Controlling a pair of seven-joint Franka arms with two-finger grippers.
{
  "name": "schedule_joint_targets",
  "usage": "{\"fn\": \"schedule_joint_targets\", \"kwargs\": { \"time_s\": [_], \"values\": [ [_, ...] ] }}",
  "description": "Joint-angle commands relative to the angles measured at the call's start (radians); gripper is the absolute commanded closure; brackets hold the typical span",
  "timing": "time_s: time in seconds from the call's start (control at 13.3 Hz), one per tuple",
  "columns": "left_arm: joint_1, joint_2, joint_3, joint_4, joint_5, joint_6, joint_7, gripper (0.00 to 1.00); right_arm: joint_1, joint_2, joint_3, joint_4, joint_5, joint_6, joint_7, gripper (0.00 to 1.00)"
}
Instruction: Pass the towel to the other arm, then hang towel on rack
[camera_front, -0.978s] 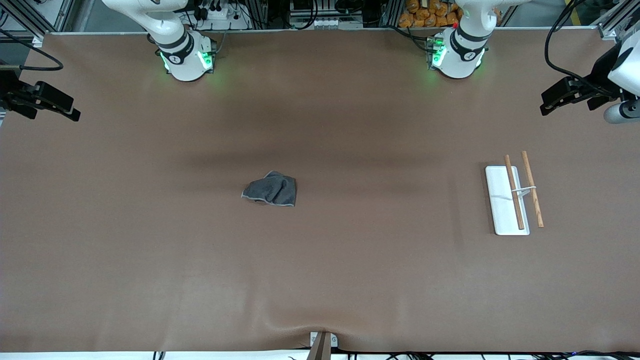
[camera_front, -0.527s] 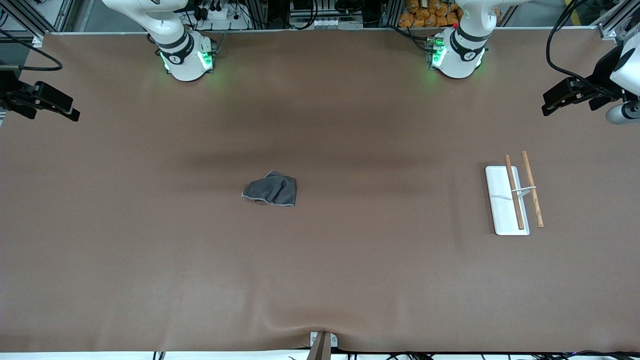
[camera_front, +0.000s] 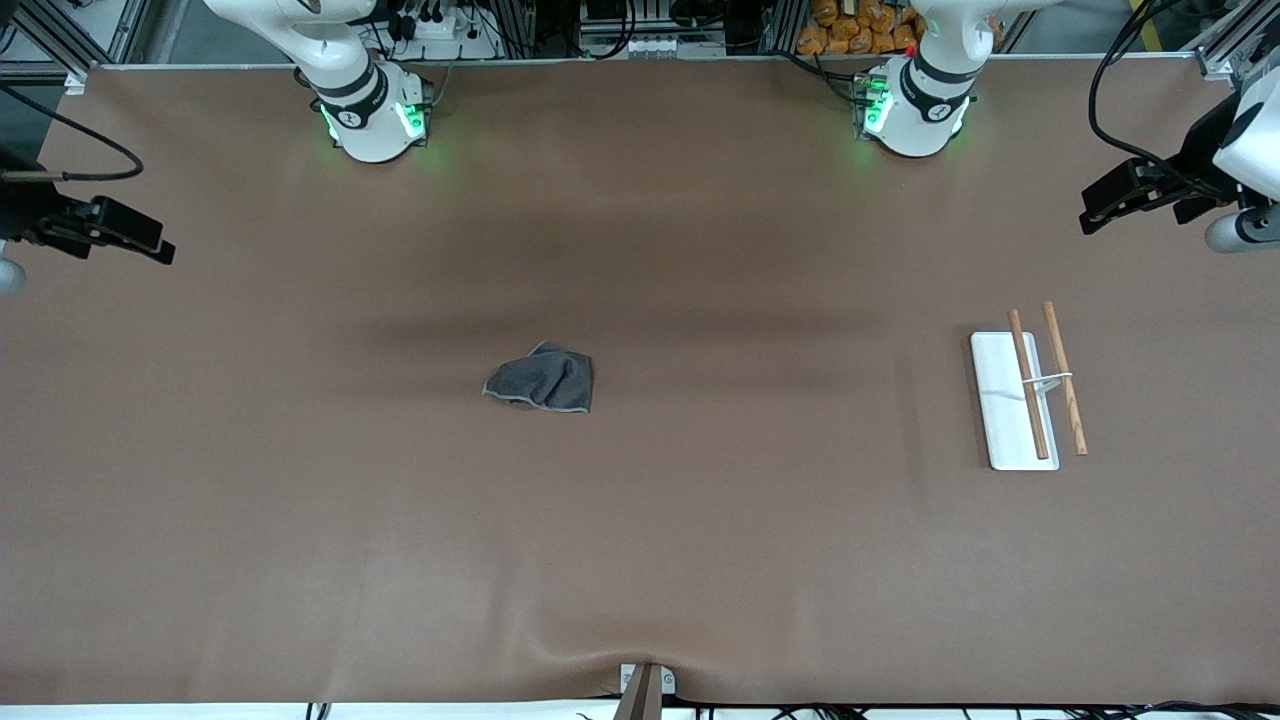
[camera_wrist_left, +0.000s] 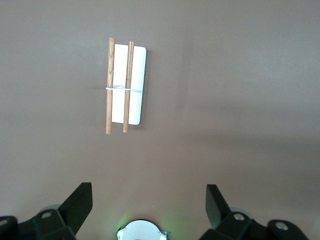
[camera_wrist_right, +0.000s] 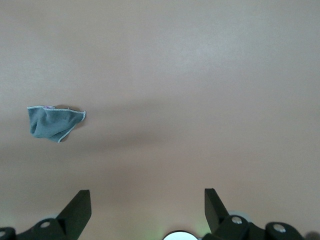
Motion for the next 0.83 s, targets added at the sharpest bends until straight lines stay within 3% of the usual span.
{"fn": "schedule_joint_targets", "kwargs": {
  "time_s": [0.0, 0.75],
  "values": [
    [0.000, 0.011, -0.005, 0.017, 0.017, -0.008, 0.010, 0.00, -0.009, 0.020, 0.006, 0.022, -0.033, -0.002, -0.012, 0.00],
    [0.003, 0.012, -0.005, 0.008, 0.011, -0.008, 0.010, 0.00, -0.004, 0.111, 0.007, 0.021, -0.037, -0.008, -0.054, 0.00]
  ]
}}
